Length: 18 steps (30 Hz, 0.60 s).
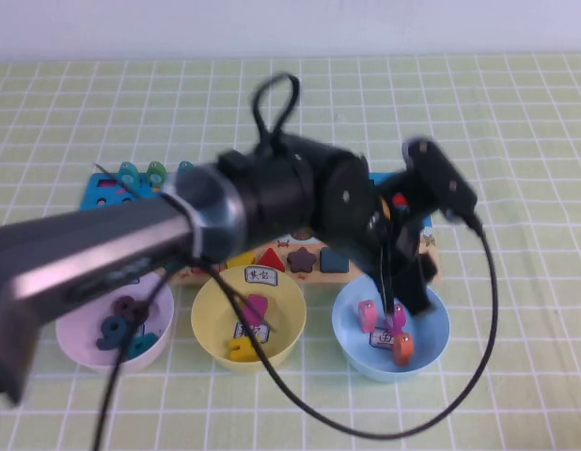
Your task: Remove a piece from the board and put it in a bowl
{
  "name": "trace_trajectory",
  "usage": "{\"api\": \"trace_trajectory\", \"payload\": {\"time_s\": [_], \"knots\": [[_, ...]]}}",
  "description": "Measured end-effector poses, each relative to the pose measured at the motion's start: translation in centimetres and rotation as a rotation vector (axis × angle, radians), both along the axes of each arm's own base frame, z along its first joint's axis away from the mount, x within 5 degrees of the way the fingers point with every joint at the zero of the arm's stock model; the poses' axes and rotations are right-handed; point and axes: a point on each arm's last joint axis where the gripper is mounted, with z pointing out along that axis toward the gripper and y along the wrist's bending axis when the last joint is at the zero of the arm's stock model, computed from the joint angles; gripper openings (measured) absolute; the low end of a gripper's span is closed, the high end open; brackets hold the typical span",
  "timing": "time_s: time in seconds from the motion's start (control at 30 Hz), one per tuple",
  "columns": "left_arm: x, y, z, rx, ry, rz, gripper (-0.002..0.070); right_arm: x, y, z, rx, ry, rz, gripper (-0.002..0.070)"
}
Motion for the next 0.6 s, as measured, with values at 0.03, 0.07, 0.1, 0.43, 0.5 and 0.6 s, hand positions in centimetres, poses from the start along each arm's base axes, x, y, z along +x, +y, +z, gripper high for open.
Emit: {"api": "trace_trajectory", "payload": {"time_s": [0.03,0.07,0.1,0.43,0.5,0.6], "knots": [[-0.2,0.2,1.4,-0.031,-0.030,0.002,0.0294,0.0,0.0,0.0,0.000,0.000,0.000,-0.0017],[-0.3,0.5,2.6,-0.056,-0.053,0.005,0.0260,0.0,0.0,0.0,0.000,0.000,0.000,-0.0017],[-0.6,0.9,4.2,-0.088,-0.084,0.008,0.0218,0.0,0.0,0.0,0.000,0.000,0.000,-0.0017],[-5.2,7.6,11.9,-0.243,-0.233,0.054,0.0005,0.0,0.0,0.0,0.000,0.000,0.000,-0.0017],[-6.3,8.9,11.6,-0.268,-0.248,0.070,0.0001,0.0,0.0,0.0,0.000,0.000,0.000,-0.0017],[-8.2,11.0,10.6,-0.327,-0.267,0.118,-0.0001,0.0,0.0,0.0,0.000,0.000,0.000,-0.0017]]}}
